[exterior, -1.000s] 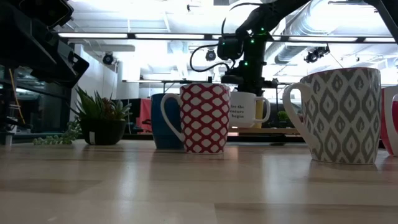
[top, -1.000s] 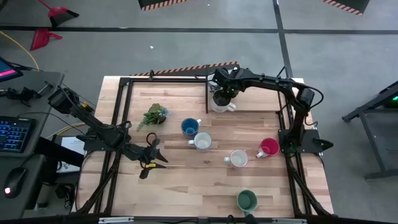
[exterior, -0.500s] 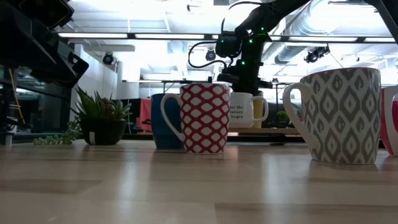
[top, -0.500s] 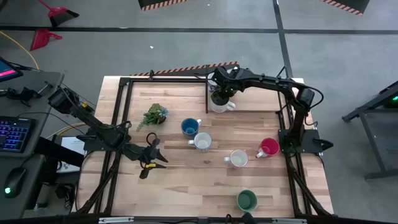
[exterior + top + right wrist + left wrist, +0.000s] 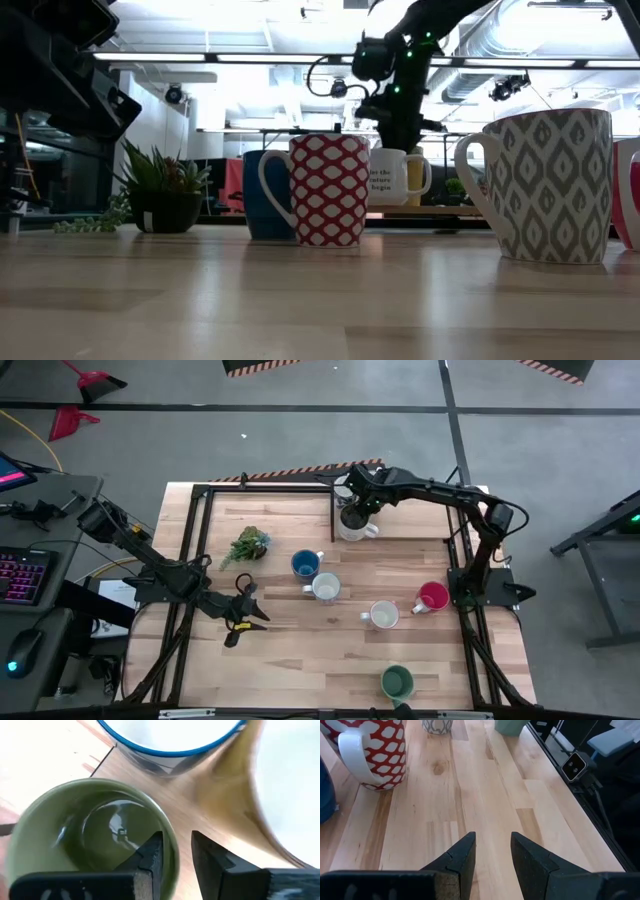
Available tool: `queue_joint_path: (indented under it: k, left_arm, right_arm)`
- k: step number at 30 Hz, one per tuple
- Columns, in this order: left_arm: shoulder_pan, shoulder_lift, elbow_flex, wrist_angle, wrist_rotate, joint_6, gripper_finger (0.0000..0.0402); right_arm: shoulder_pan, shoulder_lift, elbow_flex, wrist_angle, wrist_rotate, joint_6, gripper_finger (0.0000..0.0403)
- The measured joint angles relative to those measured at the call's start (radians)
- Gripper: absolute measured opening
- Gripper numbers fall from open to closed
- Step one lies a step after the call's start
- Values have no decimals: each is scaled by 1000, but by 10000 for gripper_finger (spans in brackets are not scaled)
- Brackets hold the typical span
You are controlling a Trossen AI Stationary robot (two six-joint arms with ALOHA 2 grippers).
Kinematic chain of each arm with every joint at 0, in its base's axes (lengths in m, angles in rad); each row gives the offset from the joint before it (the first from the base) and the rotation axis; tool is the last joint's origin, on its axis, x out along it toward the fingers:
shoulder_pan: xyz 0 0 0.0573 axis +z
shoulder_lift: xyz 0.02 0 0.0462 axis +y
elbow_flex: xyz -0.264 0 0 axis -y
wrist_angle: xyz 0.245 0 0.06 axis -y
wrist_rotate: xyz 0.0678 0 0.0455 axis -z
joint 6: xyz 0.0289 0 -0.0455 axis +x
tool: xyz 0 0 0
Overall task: Place coffee mugs
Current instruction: Put the white green mug on the shelf
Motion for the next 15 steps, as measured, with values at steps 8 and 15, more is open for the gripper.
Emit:
queue_joint_path:
  k: [8, 15]
  left_arm:
    - [0, 0, 0, -10, 0, 0, 113]
    - [0, 0, 0, -10, 0, 0, 113]
  right_arm:
    - [4, -85, 0, -31, 5, 0, 81]
    - [6, -120, 0, -113, 14, -18, 81]
